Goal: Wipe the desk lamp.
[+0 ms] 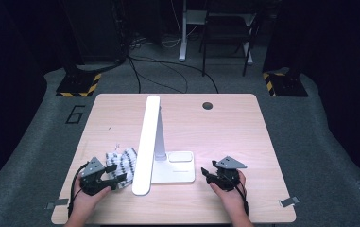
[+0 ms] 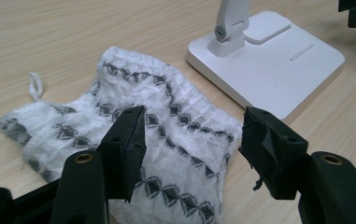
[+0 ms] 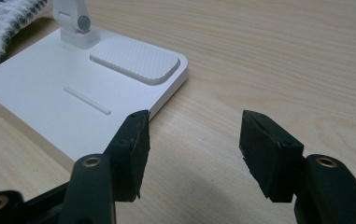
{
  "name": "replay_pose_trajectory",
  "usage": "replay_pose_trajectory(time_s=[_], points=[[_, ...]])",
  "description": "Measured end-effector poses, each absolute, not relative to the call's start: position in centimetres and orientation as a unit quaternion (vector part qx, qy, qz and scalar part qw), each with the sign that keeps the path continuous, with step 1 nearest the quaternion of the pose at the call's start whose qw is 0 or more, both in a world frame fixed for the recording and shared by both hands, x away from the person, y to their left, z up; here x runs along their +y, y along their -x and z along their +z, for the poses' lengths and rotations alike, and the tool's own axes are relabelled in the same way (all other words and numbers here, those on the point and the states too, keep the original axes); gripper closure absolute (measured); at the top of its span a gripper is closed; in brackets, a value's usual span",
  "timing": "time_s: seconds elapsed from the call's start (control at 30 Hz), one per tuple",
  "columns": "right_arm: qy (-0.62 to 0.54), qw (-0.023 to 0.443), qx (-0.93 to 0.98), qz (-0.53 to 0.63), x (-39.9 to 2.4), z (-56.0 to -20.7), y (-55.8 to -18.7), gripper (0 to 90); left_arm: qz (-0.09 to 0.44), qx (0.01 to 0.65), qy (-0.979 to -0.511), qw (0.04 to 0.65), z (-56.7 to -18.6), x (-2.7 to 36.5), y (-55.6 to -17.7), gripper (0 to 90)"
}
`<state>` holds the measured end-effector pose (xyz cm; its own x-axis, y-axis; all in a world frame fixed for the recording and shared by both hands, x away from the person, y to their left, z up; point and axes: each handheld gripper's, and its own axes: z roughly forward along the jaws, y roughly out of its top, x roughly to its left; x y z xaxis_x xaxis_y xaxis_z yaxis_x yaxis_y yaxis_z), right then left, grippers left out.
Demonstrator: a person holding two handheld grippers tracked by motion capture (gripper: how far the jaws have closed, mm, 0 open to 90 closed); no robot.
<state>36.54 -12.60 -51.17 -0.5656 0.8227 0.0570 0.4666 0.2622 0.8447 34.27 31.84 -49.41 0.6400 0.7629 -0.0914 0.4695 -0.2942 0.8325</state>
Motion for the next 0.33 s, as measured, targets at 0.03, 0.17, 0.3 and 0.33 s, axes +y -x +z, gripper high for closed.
replay_pose_trajectory(time_s=[0.03,0.17,0.3,0.33], points=[[-0.418,0.202,0.770,0.438,-12.5,-51.2,-36.5,42.6,0.164,0.388,-0.789,0.447,-49.5,31.6,-34.4,40.2],[-0.410,0.202,0.773,0.439,-12.3,-51.3,-36.1,42.6,0.161,0.378,-0.797,0.443,-49.6,30.9,-34.7,40.2],[-0.406,0.203,0.776,0.439,-12.5,-51.2,-35.6,42.6,0.158,0.375,-0.800,0.441,-49.8,30.4,-35.0,40.2],[-0.405,0.207,0.774,0.440,-12.6,-51.2,-35.6,42.6,0.158,0.373,-0.802,0.439,-49.8,30.4,-35.1,40.2]])
